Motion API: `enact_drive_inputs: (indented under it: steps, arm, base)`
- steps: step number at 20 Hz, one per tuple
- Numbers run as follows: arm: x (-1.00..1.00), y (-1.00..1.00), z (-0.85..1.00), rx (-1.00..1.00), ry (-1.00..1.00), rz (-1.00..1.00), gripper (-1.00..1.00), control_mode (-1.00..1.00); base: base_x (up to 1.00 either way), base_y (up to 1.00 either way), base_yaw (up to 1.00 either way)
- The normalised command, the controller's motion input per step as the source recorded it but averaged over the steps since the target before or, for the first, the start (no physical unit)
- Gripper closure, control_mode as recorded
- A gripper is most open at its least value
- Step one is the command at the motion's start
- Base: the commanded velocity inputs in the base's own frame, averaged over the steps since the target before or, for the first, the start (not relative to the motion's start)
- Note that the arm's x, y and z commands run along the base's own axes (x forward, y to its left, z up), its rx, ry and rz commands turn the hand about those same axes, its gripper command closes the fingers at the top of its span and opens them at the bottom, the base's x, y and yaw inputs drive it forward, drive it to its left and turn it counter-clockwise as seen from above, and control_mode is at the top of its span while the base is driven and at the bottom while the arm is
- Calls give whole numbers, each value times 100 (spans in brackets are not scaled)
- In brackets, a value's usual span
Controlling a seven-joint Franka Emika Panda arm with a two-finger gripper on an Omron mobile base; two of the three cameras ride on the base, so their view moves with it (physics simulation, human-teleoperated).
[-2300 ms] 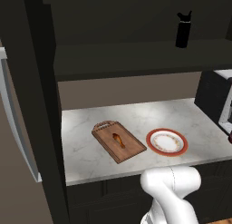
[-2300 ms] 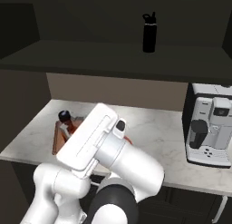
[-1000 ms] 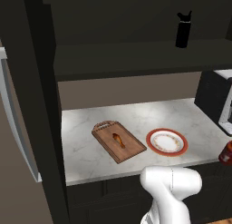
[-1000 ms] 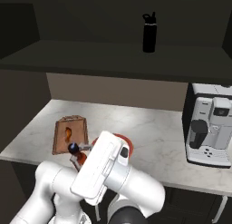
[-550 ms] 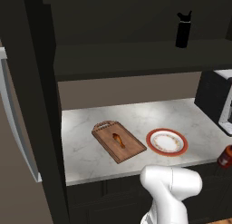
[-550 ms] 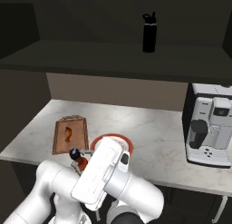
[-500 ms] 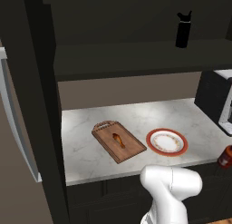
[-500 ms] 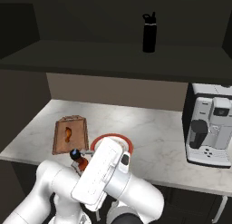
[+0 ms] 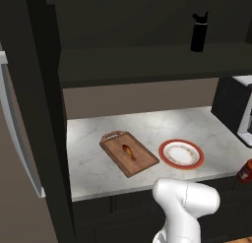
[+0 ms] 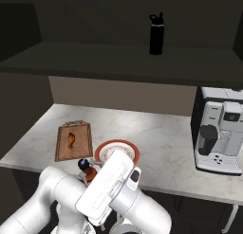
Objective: Pick the chicken drumstick from the plate and place it on the cutting board. Then pick the condiment bottle from the cabinet and place it next to the cutting board.
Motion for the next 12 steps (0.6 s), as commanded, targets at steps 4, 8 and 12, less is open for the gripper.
enact_drive_inputs:
  steps: [4,8,12]
  arm:
    - [0,-9,-4,4,-5,-12,100,-100]
    - [3,-6,-7,3,-5,-14,100,-100]
    - [10,-2,-8,1,-3,-16,100,-100]
  base:
    - [0,0,0]
    - [0,0,0]
    - [0,0,0]
